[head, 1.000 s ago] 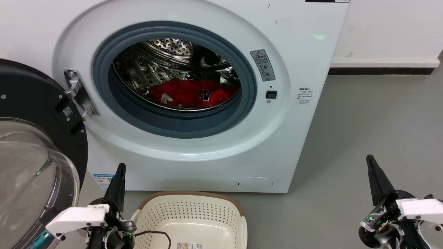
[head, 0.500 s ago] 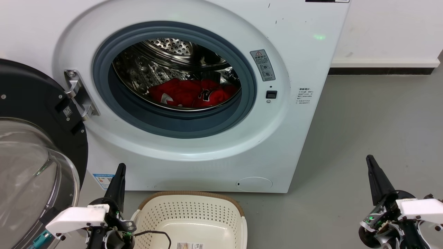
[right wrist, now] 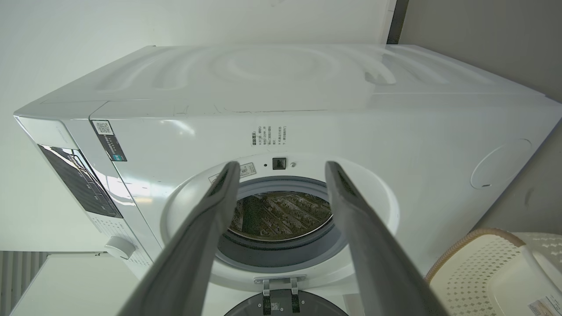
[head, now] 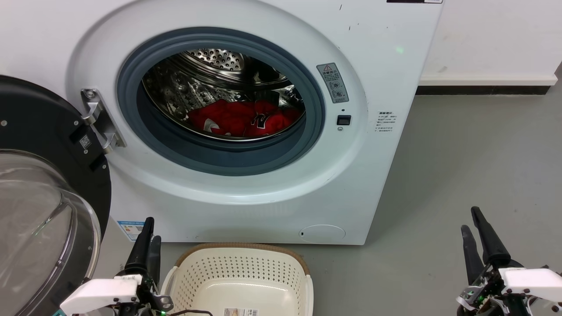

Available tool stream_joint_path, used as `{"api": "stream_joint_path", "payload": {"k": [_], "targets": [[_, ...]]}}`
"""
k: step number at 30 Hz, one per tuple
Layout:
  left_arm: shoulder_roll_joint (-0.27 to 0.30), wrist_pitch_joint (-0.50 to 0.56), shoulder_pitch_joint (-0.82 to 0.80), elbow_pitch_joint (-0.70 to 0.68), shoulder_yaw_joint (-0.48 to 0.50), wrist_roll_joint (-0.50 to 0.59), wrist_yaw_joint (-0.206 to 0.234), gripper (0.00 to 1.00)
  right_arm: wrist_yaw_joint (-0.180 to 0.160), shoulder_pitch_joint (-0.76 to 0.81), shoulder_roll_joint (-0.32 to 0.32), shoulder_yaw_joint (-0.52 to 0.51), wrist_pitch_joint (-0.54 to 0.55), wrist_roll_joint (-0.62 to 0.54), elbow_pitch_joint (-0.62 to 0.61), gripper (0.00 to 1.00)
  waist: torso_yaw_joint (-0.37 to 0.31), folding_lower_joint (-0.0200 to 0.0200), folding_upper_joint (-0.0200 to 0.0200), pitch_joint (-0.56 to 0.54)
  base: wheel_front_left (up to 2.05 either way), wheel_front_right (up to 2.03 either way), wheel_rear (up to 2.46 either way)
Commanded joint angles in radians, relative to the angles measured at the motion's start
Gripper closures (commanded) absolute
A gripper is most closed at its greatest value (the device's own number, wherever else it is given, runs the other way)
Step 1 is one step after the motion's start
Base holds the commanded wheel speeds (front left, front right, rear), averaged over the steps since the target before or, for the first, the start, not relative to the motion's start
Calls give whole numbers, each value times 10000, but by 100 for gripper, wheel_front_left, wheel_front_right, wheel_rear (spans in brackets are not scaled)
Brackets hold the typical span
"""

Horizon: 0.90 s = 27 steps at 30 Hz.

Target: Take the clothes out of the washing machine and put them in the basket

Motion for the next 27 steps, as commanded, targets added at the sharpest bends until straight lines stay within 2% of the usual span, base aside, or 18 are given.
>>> {"api": "stream_joint_path", "payload": {"k": [1, 10, 18, 24, 27], "targets": [[19, -107, -48, -202, 37, 129, -11, 0, 0, -39, -14, -26, -93, -108, -147, 0, -3, 0, 0, -3, 0, 0, 0], [21, -515, 45, 16, 485, 1127, -14, 0, 0, -69, -16, -366, -504, -1470, 291, 0, -25, 0, 0, -27, 0, 0, 0], [23, -849, 12, -336, 1105, 2558, 89, 0, 0, -91, -18, -597, -836, -4129, -240, 0, -40, 0, 0, -20, 0, 0, 0], [25, -1076, 65, -1069, 1155, 3747, 342, 0, 0, 20, -18, -481, -1071, -6322, -1153, 0, -46, 0, 0, 11, 0, 0, 0], [25, -1150, 106, -1377, 1108, 4161, 481, 0, 0, 42, -19, -475, -1142, -6903, -1436, 0, -50, 0, 0, 24, 0, 0, 0]]}}
